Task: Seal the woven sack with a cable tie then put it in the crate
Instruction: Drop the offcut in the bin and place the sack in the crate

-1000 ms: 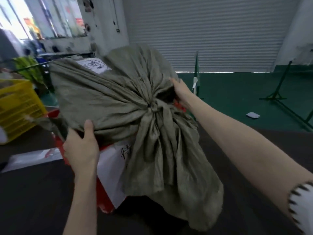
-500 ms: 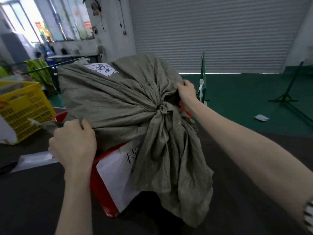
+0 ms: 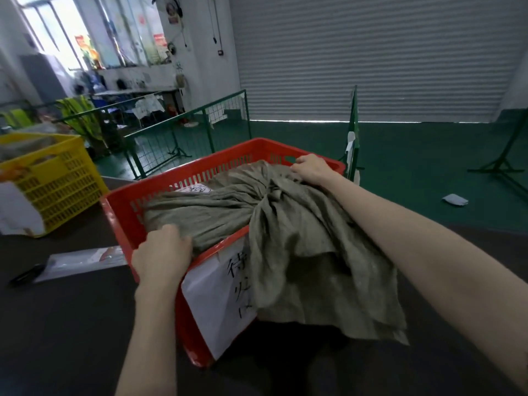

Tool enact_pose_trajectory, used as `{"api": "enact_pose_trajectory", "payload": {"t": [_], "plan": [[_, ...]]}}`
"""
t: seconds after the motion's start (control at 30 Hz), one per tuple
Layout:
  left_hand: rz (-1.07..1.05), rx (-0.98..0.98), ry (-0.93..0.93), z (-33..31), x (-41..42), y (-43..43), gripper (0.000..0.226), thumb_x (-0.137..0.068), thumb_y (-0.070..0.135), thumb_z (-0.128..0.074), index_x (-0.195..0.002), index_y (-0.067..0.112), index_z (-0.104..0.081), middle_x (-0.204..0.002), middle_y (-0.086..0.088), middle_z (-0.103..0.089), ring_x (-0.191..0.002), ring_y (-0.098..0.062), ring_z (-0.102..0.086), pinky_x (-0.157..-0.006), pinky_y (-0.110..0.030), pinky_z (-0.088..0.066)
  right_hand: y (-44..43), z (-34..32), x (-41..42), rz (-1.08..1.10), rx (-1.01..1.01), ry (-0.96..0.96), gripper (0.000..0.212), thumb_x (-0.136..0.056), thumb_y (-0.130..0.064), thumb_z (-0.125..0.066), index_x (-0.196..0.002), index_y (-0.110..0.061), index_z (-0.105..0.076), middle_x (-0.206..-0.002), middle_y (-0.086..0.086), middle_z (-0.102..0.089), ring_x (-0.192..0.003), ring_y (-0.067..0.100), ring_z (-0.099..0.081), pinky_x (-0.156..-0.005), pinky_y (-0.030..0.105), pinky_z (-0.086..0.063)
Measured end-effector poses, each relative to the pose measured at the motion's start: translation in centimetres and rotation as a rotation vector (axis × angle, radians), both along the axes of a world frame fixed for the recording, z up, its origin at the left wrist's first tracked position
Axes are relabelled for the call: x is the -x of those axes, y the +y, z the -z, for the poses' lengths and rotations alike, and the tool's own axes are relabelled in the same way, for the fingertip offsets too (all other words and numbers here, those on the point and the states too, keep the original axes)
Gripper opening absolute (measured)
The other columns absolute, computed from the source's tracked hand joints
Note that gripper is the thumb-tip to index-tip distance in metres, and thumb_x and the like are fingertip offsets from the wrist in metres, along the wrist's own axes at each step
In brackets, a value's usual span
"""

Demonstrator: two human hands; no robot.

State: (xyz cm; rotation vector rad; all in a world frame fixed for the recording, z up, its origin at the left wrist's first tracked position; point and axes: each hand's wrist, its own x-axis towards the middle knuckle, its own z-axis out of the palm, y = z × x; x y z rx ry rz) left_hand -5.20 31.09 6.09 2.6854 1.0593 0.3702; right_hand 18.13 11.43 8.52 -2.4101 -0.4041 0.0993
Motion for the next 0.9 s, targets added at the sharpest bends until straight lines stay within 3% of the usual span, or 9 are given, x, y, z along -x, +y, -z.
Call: {"api": "enact_pose_trajectory", "payload": {"t": [0.17, 0.27, 0.37, 0.47, 0.53, 0.6, 0.7, 0.8, 0.9], "plan": [[0.097, -0.106, -0.144, -1.0, -0.5, -1.7, 0.026, -0.091, 0.023, -0.048, -0.109, 0.008, -0.06, -0.116, -0.016, -0.061, -0.101, -0.038, -0.06, -0.085, -0.044, -0.048, -2.2, -1.0, 1.2, 0.049, -0.096, -0.077, 0.032, -0.089, -0.019, -0.051, -0.105, 0.002, -0.069, -0.114, 0.02, -0.067, -0.104, 0.033, -0.061, -0.091, 0.039, -0.048], [0.28, 0.045, -0.266, -1.6, -1.1, -3.2, 0.031, -0.092, 0.019, -0.049, -0.12, 0.015, -0.06, -0.121, -0.008, -0.064, -0.108, -0.03, -0.06, -0.087, -0.041, -0.047, -3.5, -1.3, 2.2, 0.02, -0.107, -0.08, 0.029, -0.089, -0.02, -0.052, -0.102, -0.002, -0.07, -0.118, 0.015, -0.065, -0.093, 0.026, -0.06, -0.081, 0.034, -0.047], [0.571, 0.188, -0.32, -2.0, -1.6, -5.7, 0.047, -0.089, 0.011, -0.056, -0.135, 0.02, -0.051, -0.138, -0.002, -0.055, -0.126, -0.019, -0.051, -0.104, -0.034, -0.039, -4.8, -1.4, 3.6, 0.003, -0.143, -0.093, 0.028, -0.089, -0.021, -0.053, -0.106, -0.006, -0.069, -0.121, 0.013, -0.063, -0.095, 0.022, -0.058, -0.081, 0.031, -0.043], [0.783, 0.221, -0.381, -1.5, -1.9, -8.5, 0.052, -0.089, 0.013, -0.059, -0.139, 0.019, -0.047, -0.142, -0.002, -0.05, -0.131, -0.017, -0.045, -0.108, -0.025, -0.032, -6.3, -0.8, 5.3, 0.009, -0.164, -0.092, 0.025, -0.087, -0.023, -0.057, -0.103, -0.008, -0.07, -0.108, 0.006, -0.065, -0.095, 0.019, -0.056, -0.081, 0.027, -0.04], [0.789, 0.16, -0.312, -0.6, -2.6, -10.0, 0.057, -0.089, 0.035, -0.055, -0.142, 0.024, -0.04, -0.148, -0.002, -0.041, -0.137, -0.02, -0.038, -0.112, -0.039, -0.033, -7.6, 0.0, 6.4, 0.011, -0.178, -0.07, 0.024, -0.086, -0.026, -0.059, -0.101, -0.011, -0.07, -0.102, 0.002, -0.063, -0.096, 0.018, -0.056, -0.083, 0.026, -0.04], [0.691, 0.028, -0.096, 0.4, -3.6, -10.9, 0.068, -0.087, 0.054, -0.048, -0.147, 0.033, -0.024, -0.158, -0.001, -0.022, -0.144, -0.024, -0.022, -0.113, -0.051, -0.026, -9.1, 1.2, 7.5, 0.022, -0.209, -0.02, 0.026, -0.085, -0.029, -0.06, -0.104, -0.012, -0.068, -0.108, 0.005, -0.066, -0.102, 0.022, -0.059, -0.088, 0.032, -0.045], [0.661, -0.154, 0.083, 1.0, -5.6, -11.6, 0.079, -0.087, 0.063, -0.042, -0.15, 0.034, -0.005, -0.162, -0.003, -0.003, -0.148, -0.031, -0.006, -0.115, -0.055, -0.016, -10.8, 3.2, 9.0, 0.043, -0.197, 0.081, 0.04, -0.087, -0.032, -0.058, -0.121, -0.012, -0.059, -0.12, 0.008, -0.062, -0.109, 0.024, -0.057, -0.093, 0.036, -0.045], [0.673, -0.177, 0.158, 0.4, -8.2, -10.9, 0.079, -0.088, 0.065, -0.038, -0.151, 0.032, -0.003, -0.161, -0.008, -0.011, -0.145, -0.033, -0.019, -0.114, -0.051, -0.022, -11.8, 4.9, 10.6, 0.066, -0.286, 0.184, 0.044, -0.088, -0.031, -0.056, -0.129, -0.013, -0.053, -0.125, 0.008, -0.06, -0.112, 0.023, -0.057, -0.1, 0.043, -0.045], [0.672, 0.01, 0.229, -1.0, -10.3, -9.8, 0.077, -0.087, 0.067, -0.036, -0.15, 0.031, -0.012, -0.155, -0.013, -0.031, -0.136, -0.035, -0.038, -0.108, -0.047, -0.035, -12.0, 5.5, 11.7, 0.106, -0.391, 0.208, 0.04, -0.091, -0.028, -0.052, -0.128, -0.013, -0.054, -0.124, 0.007, -0.06, -0.112, 0.023, -0.056, -0.1, 0.044, -0.045]]}}
